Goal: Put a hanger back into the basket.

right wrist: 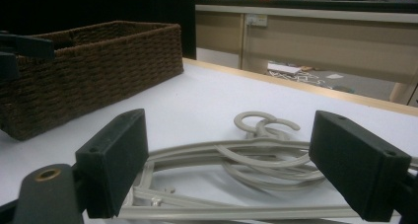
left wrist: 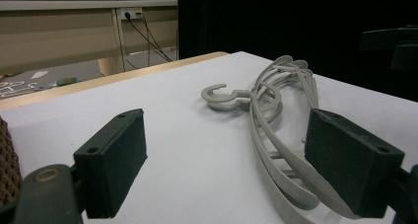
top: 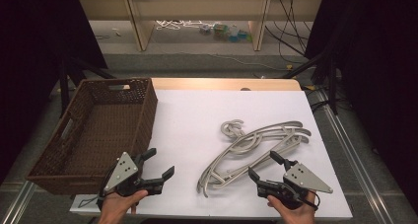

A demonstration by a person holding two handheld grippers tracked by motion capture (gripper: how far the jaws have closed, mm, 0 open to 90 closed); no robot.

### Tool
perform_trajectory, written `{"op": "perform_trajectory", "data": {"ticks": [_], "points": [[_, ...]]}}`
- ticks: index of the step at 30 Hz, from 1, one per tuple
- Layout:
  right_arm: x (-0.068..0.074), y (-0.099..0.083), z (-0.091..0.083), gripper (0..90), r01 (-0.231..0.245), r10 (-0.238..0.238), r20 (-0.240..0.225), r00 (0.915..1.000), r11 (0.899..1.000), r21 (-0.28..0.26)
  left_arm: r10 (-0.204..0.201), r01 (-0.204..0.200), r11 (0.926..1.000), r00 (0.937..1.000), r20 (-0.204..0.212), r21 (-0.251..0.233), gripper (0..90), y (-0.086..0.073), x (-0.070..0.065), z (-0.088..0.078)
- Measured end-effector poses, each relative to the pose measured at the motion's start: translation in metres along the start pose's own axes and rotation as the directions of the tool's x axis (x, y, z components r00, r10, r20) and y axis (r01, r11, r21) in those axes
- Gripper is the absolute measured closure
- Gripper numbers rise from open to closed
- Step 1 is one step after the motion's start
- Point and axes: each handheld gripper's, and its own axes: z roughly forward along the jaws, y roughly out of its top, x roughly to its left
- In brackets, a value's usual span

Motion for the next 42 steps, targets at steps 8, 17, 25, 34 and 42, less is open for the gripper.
{"op": "perform_trajectory", "data": {"ticks": [8,17,25,34,42], "points": [[0.001,0.001,-0.001,16.1,-0.010,0.010,0.004,0.9999,1.000,-0.006,0.009,-0.009,1.0000,0.9999,-0.008,0.003,16.1,0.000,0.001,0.000],[-0.001,0.001,-0.001,16.2,0.000,0.000,0.009,1.0000,1.000,-0.007,0.005,-0.005,1.0000,0.9999,-0.009,0.006,16.1,0.000,0.001,0.000],[0.000,0.000,0.000,16.3,0.000,0.001,0.007,1.0000,1.000,-0.019,-0.009,0.009,1.0000,0.9999,-0.012,0.002,16.1,0.000,0.001,0.002],[-0.001,0.000,-0.002,16.3,-0.035,0.035,0.010,0.9993,0.999,0.002,0.018,-0.019,0.9996,0.9991,0.037,0.021,16.0,0.007,-0.007,0.019],[-0.001,0.001,-0.002,16.2,-0.021,0.021,0.012,0.9997,1.000,-0.012,0.066,-0.083,0.9867,0.9903,0.122,0.139,17.3,0.022,-0.023,0.061]]}}
